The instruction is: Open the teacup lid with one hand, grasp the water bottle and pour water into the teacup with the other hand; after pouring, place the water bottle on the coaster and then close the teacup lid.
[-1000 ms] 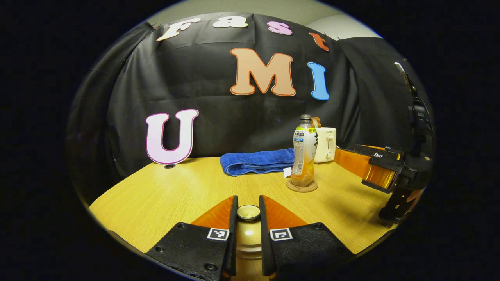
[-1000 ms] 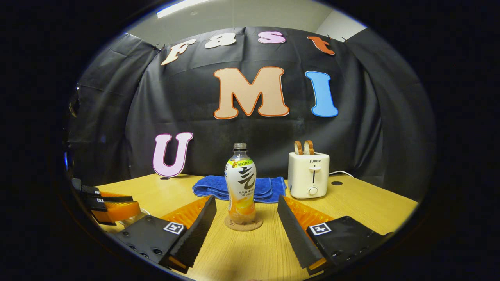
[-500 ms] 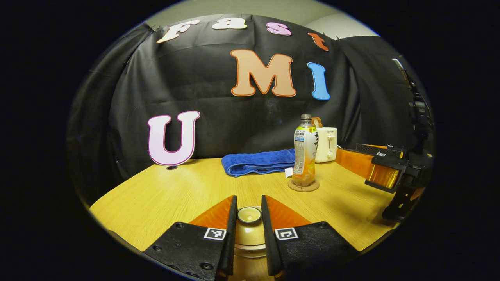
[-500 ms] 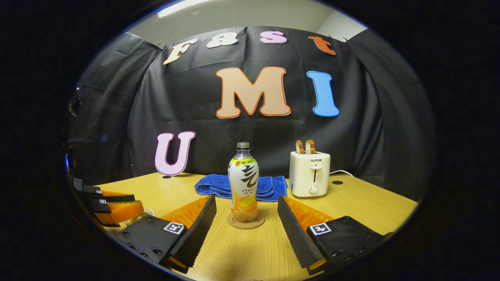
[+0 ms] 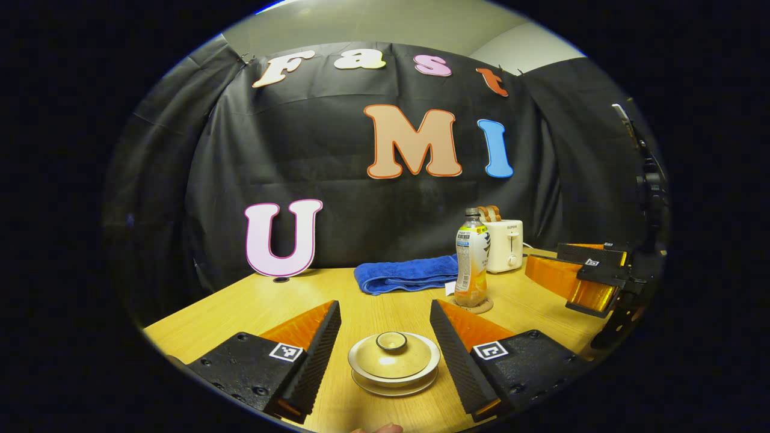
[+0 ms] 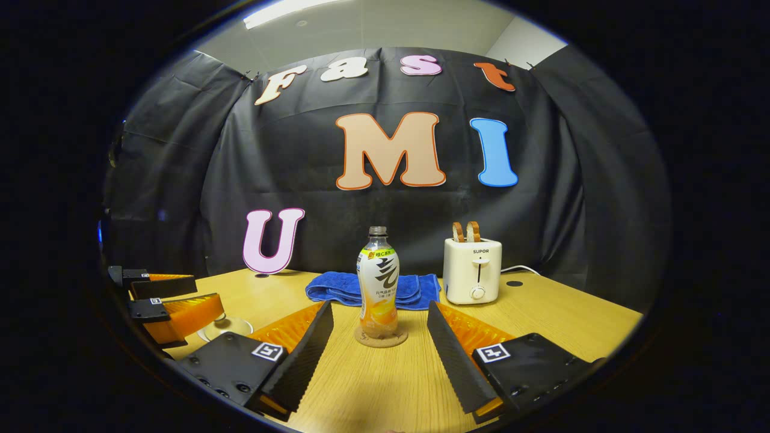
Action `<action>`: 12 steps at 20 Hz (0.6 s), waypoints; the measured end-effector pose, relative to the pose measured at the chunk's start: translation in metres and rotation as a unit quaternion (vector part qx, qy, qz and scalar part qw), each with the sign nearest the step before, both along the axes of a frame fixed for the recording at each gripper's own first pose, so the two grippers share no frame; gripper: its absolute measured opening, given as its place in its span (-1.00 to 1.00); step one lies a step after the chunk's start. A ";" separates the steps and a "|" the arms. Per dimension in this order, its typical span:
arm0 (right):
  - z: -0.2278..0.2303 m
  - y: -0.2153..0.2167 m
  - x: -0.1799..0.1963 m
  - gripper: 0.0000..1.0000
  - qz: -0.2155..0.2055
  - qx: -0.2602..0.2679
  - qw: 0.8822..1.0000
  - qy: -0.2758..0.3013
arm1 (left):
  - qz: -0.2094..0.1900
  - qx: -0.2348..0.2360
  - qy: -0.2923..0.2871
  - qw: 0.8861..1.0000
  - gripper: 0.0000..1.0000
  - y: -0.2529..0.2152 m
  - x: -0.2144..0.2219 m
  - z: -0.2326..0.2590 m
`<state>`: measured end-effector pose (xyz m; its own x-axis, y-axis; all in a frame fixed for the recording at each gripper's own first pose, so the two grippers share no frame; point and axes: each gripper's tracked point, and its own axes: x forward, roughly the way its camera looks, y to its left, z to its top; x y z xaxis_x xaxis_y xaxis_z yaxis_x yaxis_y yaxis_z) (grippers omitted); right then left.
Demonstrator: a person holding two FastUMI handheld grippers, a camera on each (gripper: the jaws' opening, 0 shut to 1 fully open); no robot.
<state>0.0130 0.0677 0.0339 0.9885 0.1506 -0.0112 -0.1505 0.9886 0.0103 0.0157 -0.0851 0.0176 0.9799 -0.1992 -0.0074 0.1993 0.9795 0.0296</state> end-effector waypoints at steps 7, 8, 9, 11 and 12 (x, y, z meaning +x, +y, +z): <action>-0.008 -0.005 -0.026 0.89 -0.008 -0.013 1.000 -0.005 | 0.025 -0.014 -0.010 1.000 0.75 0.016 -0.015 0.001; -0.010 -0.005 -0.031 0.99 -0.008 -0.014 1.000 -0.005 | 0.026 -0.015 -0.009 1.000 0.75 0.017 -0.017 -0.001; -0.012 -0.007 -0.034 0.89 -0.009 -0.014 1.000 -0.004 | 0.027 -0.015 -0.009 0.999 0.75 0.018 -0.020 -0.002; -0.015 -0.008 -0.039 0.89 -0.011 -0.011 1.000 -0.004 | 0.030 -0.014 -0.011 0.999 0.75 0.021 -0.022 -0.003; -0.017 -0.010 -0.041 0.89 -0.012 -0.011 1.000 -0.003 | 0.031 -0.015 -0.013 0.999 0.75 0.022 -0.025 -0.002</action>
<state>-0.0282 0.0574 0.0169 0.9919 0.1267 -0.0073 -0.1267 0.9919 -0.0120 -0.0093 -0.0634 0.0152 0.9901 -0.1382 0.0240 0.1382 0.9904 0.0038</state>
